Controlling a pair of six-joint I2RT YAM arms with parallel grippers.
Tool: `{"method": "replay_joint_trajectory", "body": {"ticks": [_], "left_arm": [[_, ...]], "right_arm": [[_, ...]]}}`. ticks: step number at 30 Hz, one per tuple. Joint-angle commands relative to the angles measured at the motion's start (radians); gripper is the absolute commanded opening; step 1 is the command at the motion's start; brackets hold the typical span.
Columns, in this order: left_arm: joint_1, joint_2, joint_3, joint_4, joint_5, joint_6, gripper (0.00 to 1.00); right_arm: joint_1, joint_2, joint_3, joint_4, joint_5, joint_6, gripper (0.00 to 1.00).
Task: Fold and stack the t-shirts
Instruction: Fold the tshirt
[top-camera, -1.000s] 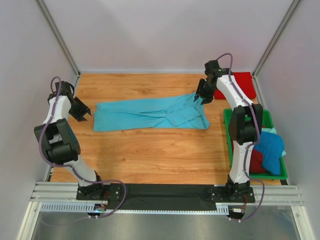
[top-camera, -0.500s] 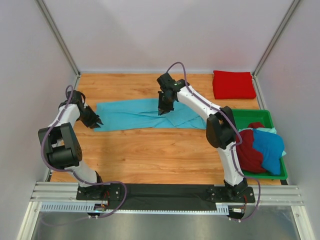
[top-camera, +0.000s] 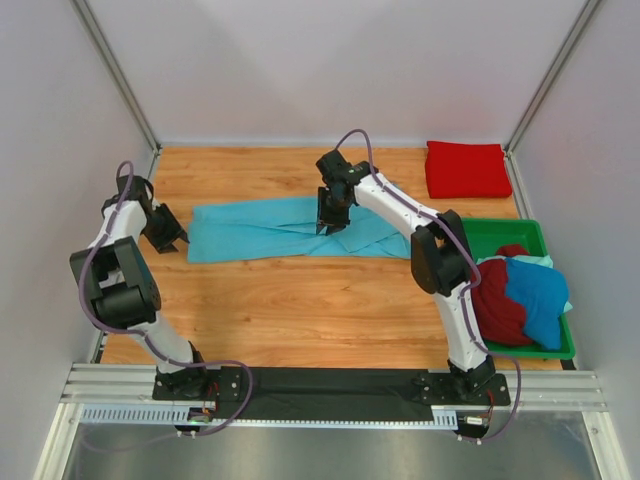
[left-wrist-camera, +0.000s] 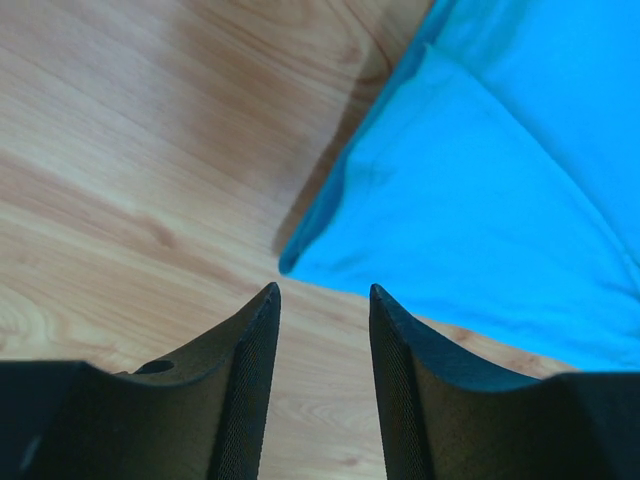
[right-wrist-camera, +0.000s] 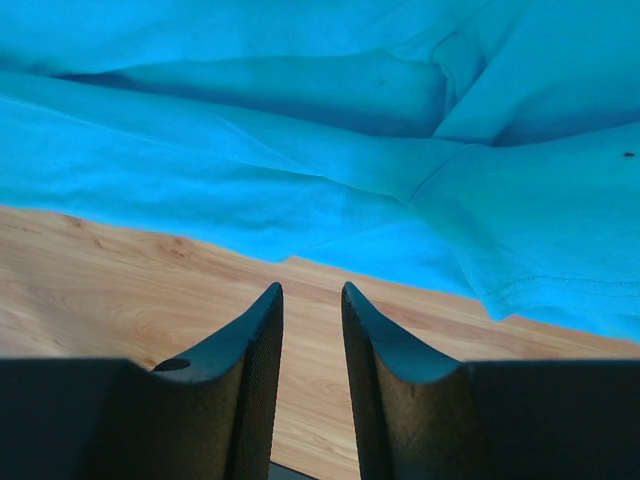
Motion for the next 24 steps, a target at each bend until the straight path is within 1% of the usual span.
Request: {"method": "replay_joint_trajectory", "body": {"ticks": [1, 2, 6, 12, 16, 20, 24], "left_arm": [[0.016, 0.058, 0.050, 0.005, 0.027, 0.126, 0.48], [0.018, 0.069, 0.054, 0.020, 0.050, 0.154, 0.48], [0.018, 0.139, 0.099, 0.019, 0.115, 0.182, 0.49], [0.016, 0.166, 0.105, 0.031, 0.159, 0.185, 0.48], [0.018, 0.173, 0.094, 0.018, 0.152, 0.180, 0.45], [0.018, 0.149, 0.052, 0.025, 0.143, 0.172, 0.43], [0.016, 0.141, 0.038, 0.028, 0.152, 0.163, 0.33]], "right_arm": [[0.006, 0.010, 0.009, 0.028, -0.024, -0.038, 0.32], [0.006, 0.008, 0.003, 0.028, -0.027, -0.039, 0.32], [0.007, 0.004, -0.045, 0.050, -0.061, -0.038, 0.31], [0.006, -0.019, -0.105, 0.068, -0.064, -0.045, 0.31], [0.006, -0.024, -0.109, 0.073, -0.067, -0.041, 0.31], [0.006, -0.021, -0.102, 0.079, -0.069, -0.036, 0.31], [0.006, -0.013, -0.095, 0.079, -0.073, -0.031, 0.31]]}}
